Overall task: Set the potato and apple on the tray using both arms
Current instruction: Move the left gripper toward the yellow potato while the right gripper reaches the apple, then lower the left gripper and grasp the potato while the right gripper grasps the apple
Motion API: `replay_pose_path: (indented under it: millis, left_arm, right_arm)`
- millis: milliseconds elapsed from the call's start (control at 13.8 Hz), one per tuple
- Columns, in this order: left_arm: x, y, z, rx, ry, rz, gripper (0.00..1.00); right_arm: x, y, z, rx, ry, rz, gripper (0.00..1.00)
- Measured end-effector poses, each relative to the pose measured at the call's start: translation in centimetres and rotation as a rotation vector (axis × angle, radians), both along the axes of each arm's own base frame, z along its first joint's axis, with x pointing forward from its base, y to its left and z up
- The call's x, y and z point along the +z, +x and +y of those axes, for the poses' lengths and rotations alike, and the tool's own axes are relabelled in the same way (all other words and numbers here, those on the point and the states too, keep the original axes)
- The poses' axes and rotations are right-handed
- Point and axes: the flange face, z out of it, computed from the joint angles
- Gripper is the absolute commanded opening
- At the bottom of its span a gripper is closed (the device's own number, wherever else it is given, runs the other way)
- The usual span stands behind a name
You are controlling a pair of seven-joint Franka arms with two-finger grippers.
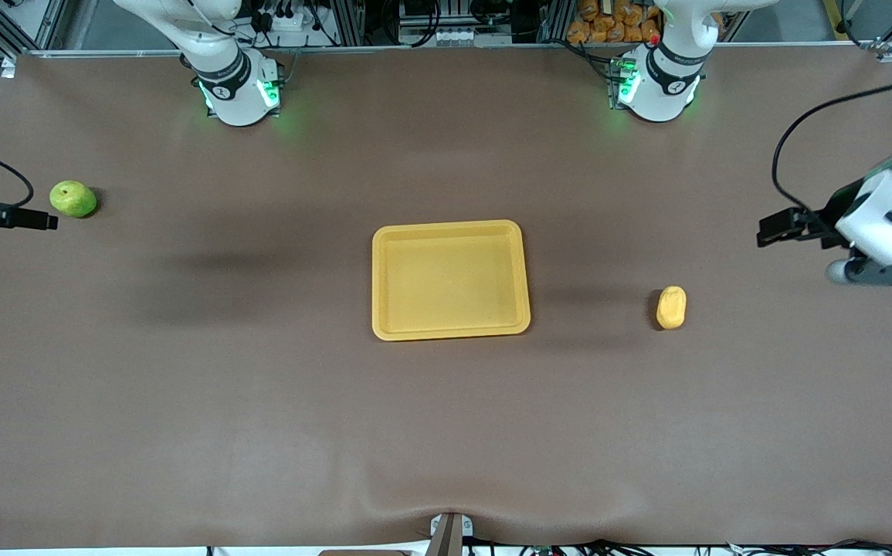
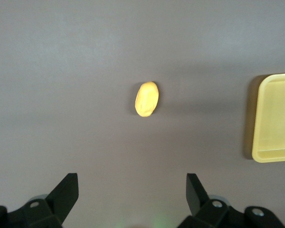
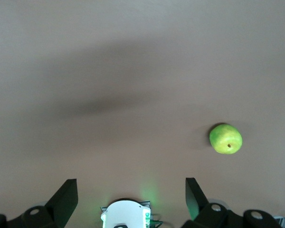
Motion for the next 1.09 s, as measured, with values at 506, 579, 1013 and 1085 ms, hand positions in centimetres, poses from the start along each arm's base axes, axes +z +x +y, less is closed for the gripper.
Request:
replay_pose_path:
  millis: [506, 579, 1013, 1085]
  left_arm:
    - [-9.4, 3.1, -0.1, -0.001, -0.008, 0.070, 1.00]
    - [-11.0, 3.5, -0.1, -0.001, -0.010, 0.071, 1.00]
    - [-16.0, 3.6, -1.2, -0.019, -0.014, 0.092, 1.00]
    - [-17.0, 3.2, -1.8, -0.029, -0.013, 0.097, 1.00]
  right_arm:
    - [-7.3, -3.1, -8.6, -0.063, 0.021, 0.015, 1.00]
    - [-7.8, -3.6, -9.3, -0.068, 0.024, 0.019, 1.00]
    - [-10.6, -6.0, -12.5, -0.061, -0.004, 0.044, 1.00]
    - [-11.2, -6.4, -13.0, -0.057, -0.004, 0.049, 1.00]
